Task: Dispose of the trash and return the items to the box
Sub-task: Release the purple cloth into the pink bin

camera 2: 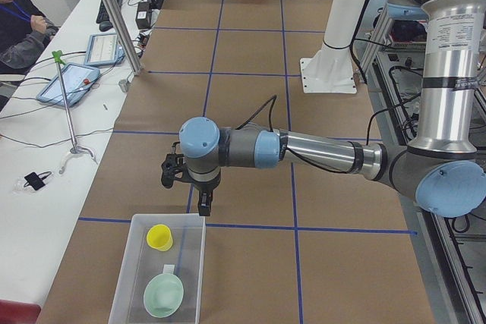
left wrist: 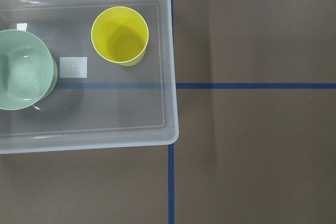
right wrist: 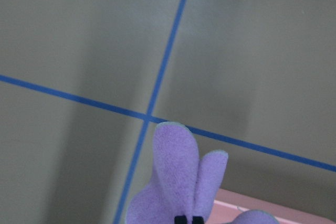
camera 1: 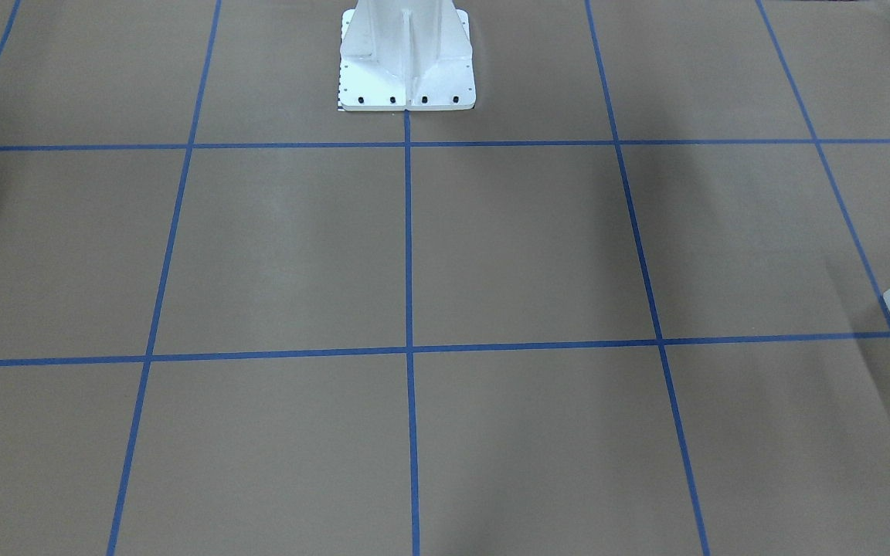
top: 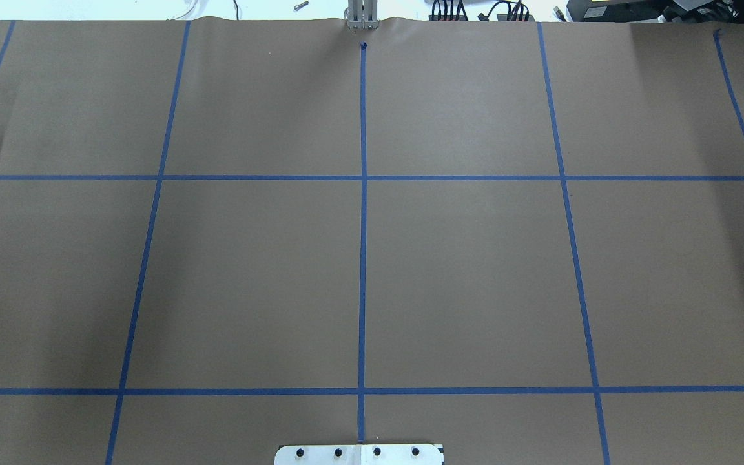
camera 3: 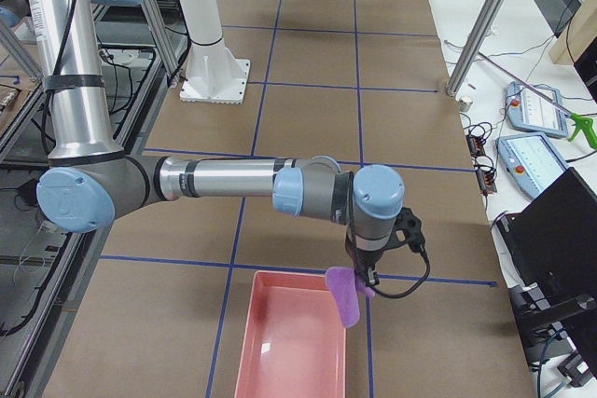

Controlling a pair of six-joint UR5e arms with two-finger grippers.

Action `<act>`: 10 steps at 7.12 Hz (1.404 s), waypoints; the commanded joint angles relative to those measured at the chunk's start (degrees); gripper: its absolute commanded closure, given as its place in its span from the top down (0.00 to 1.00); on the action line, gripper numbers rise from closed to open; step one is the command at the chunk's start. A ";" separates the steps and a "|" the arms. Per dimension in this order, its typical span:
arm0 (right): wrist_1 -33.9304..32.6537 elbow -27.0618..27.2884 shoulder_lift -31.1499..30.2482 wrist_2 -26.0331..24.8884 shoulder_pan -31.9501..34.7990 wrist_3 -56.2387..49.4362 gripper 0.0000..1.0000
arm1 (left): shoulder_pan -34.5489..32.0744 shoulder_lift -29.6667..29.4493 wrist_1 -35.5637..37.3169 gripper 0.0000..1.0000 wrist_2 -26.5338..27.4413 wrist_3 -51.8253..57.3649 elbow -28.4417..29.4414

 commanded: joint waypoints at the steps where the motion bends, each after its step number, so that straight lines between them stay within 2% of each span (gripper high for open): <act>1: 2.53 0.16 -9.06 -2.99 1.45 -4.42 0.00 | 0.20 -0.08 -0.04 0.99 -0.01 -0.18 0.09; 2: 2.98 -0.19 -10.23 -2.56 1.36 -3.98 0.00 | 0.46 -0.08 -0.04 0.99 -0.01 -0.10 0.09; 3: 2.98 -0.28 -10.24 -1.77 0.84 -3.89 0.58 | 0.55 -0.08 -0.04 0.99 -0.01 -0.10 0.26; 4: 2.98 -0.20 -9.45 1.63 0.05 -2.93 0.99 | 0.63 0.01 -0.04 0.99 -0.01 -0.10 0.35; 5: 2.98 0.33 -7.27 3.84 -1.78 2.73 1.00 | 0.64 0.01 -0.04 0.99 -0.01 -0.10 0.52; 8: 2.46 1.21 -0.33 4.22 -5.30 17.34 1.00 | 0.72 -0.07 -0.04 0.99 -0.01 -0.10 0.61; 10: 2.98 1.29 -1.36 3.95 -6.63 21.83 1.00 | 0.72 0.01 -0.30 0.99 -0.01 0.16 0.61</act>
